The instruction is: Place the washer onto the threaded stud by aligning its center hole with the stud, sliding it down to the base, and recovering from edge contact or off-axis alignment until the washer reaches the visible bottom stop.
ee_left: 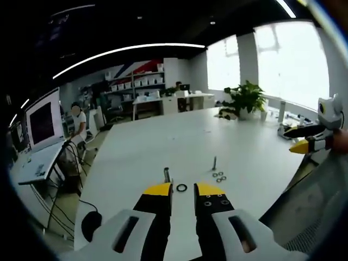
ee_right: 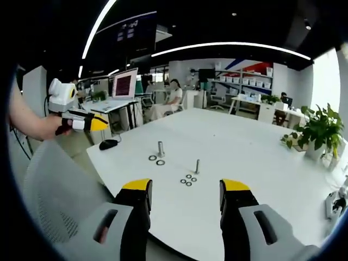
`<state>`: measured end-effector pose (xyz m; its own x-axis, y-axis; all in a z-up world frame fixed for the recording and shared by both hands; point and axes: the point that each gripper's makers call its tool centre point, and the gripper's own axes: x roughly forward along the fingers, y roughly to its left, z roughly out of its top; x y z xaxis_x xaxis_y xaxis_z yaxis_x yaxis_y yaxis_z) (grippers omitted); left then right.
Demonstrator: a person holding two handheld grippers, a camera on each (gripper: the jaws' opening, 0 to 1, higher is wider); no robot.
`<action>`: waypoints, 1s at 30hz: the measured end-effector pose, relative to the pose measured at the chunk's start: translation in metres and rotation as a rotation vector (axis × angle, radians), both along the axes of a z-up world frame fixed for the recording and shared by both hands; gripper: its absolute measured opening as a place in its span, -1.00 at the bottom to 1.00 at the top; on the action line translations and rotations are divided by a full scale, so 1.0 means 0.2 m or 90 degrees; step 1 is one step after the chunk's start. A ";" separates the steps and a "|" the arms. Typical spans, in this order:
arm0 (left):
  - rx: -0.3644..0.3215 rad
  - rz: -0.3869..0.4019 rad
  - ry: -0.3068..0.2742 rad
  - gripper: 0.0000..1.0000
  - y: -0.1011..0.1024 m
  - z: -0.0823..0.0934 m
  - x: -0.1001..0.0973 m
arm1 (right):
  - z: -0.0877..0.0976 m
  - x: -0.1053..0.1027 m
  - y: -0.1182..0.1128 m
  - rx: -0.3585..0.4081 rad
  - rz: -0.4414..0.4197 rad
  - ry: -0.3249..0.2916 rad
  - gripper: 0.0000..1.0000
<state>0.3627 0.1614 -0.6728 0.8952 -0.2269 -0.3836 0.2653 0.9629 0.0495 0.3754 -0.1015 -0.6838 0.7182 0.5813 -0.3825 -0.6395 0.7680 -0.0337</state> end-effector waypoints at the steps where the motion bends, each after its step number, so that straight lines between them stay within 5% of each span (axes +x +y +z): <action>1: 0.000 0.001 0.004 -0.73 0.00 -0.01 0.00 | 0.00 0.00 0.00 -0.001 0.000 -0.002 0.04; 14: 0.023 -0.022 0.018 -0.73 -0.02 -0.03 -0.01 | 0.02 0.01 -0.02 0.016 -0.018 -0.003 0.04; 30: -0.001 -0.006 0.016 -0.74 0.00 -0.02 0.00 | 0.04 0.02 -0.02 0.015 -0.023 -0.018 0.05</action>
